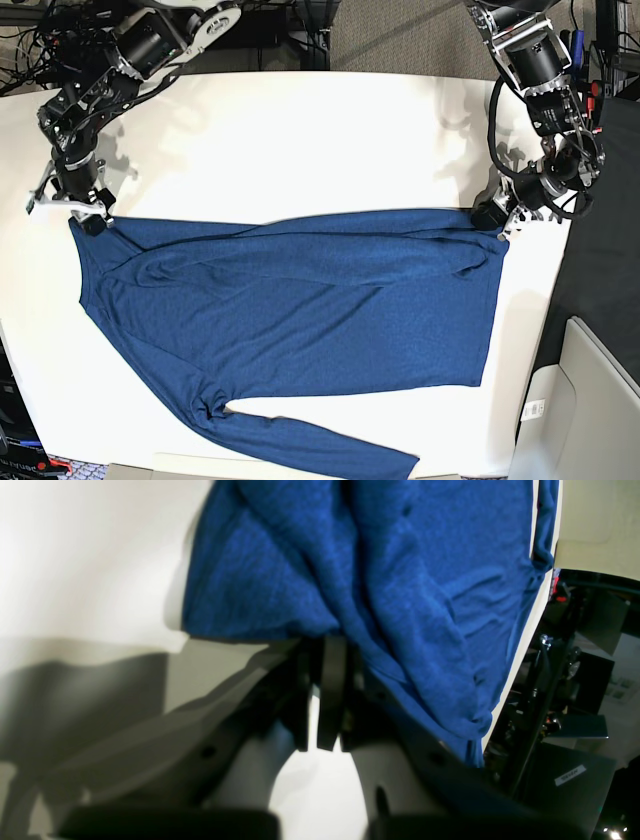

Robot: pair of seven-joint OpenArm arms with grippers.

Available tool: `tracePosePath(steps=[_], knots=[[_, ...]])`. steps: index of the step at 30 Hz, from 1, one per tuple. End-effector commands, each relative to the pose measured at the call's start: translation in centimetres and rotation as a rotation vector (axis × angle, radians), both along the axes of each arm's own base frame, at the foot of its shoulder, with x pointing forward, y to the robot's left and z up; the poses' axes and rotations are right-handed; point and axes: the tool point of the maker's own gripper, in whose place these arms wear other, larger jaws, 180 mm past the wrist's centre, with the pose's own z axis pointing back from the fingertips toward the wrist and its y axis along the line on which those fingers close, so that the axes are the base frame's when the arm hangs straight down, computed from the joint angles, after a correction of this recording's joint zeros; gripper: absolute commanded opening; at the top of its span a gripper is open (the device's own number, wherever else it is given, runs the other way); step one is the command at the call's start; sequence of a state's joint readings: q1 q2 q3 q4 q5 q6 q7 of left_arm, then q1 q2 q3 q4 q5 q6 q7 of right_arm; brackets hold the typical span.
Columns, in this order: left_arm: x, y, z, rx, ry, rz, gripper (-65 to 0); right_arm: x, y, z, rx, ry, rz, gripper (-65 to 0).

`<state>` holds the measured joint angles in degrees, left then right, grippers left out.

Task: Fold the T-shirt properly
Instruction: 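Lower the shoulder edge onto the table with both grippers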

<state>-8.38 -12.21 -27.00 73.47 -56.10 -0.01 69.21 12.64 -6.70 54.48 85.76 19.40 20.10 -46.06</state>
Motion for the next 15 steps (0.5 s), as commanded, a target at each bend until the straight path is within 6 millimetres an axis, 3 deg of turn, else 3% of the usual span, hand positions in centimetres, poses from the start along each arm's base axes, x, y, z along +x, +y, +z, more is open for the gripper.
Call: tracePosePath(steps=[1, 13, 15], knots=[[0.8, 0.4, 1.3, 0.001, -0.034, -0.01, -64.6, 1.1, -0.7, 1.6, -0.018, -0.056, -0.011, -41.5], [0.8, 0.4, 1.3, 0.001, -0.034, -0.01, -64.6, 2.8, -0.7, 1.0, 0.054, -0.075, -0.03, -42.1], [0.8, 0.4, 1.3, 0.001, -0.034, -0.01, -64.6, 2.9, -0.7, 0.9, 0.06, -0.076, -0.029, -45.1]])
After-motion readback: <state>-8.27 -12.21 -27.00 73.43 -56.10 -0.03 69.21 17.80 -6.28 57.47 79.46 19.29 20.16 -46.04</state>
